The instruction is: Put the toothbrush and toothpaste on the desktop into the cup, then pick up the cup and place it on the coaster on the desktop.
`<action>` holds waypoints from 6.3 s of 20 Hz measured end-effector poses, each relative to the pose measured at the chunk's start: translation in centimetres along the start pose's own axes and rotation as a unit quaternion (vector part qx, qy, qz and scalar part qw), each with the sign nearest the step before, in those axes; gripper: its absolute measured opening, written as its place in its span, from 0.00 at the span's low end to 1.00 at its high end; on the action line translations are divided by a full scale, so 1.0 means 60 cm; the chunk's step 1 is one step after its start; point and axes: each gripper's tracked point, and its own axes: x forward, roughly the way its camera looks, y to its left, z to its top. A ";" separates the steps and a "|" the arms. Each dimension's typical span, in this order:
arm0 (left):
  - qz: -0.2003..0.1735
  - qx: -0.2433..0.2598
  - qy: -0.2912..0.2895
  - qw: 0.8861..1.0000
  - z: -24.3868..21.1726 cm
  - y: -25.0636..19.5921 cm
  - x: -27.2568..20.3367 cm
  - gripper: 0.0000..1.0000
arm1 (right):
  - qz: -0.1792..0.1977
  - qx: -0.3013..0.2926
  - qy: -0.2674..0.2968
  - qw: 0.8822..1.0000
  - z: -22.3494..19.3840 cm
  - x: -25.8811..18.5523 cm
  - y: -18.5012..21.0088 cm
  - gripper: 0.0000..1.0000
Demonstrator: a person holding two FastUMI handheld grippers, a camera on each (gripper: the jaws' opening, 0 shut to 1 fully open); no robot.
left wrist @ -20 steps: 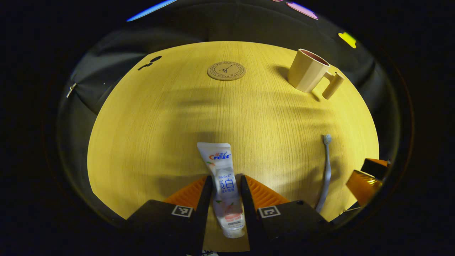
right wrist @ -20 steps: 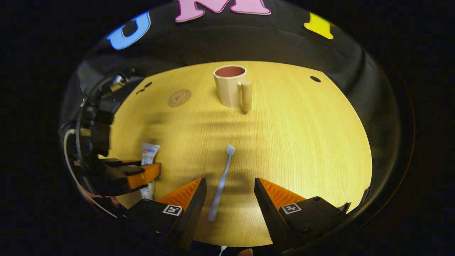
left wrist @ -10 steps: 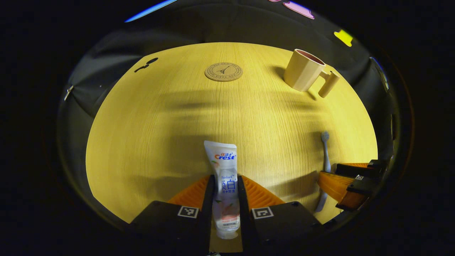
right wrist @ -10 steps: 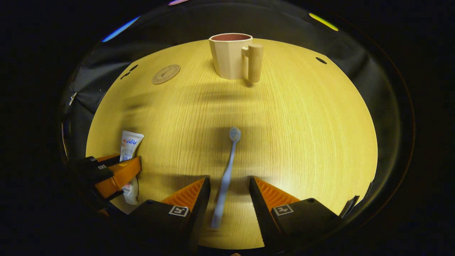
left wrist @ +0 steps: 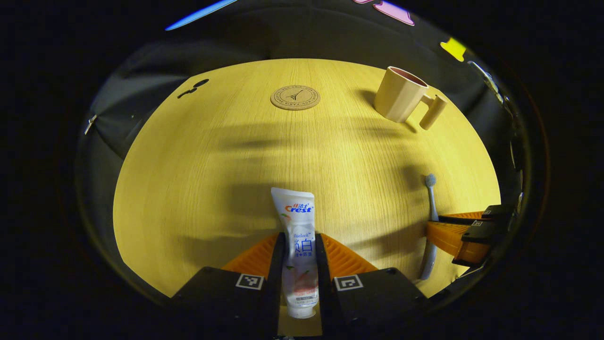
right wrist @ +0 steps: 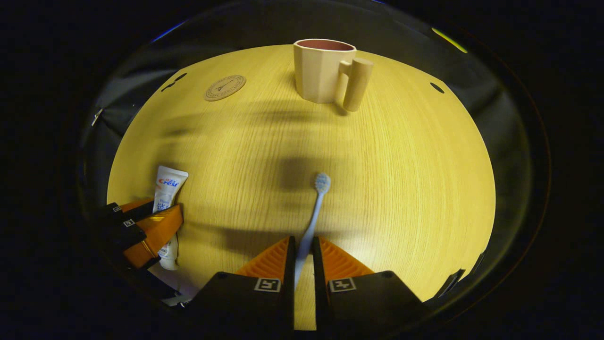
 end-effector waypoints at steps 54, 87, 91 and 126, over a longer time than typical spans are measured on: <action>-0.128 -0.073 -0.456 0.878 0.524 -0.291 0.025 0.31 | 0.193 0.111 -0.392 0.893 0.256 -0.147 -0.200 0.08; -0.123 -0.085 -0.448 0.881 0.321 -0.182 -0.124 0.48 | 0.228 0.177 -0.507 0.812 0.540 -0.124 -0.128 0.08; -0.121 -0.088 -0.435 0.888 0.293 -0.174 -0.118 0.48 | 0.208 0.157 -0.502 0.824 0.534 -0.093 -0.122 0.08; -0.094 -0.072 -0.409 0.905 0.234 -0.135 -0.107 0.48 | 0.157 -0.069 -0.348 0.922 0.380 -0.095 -0.165 0.61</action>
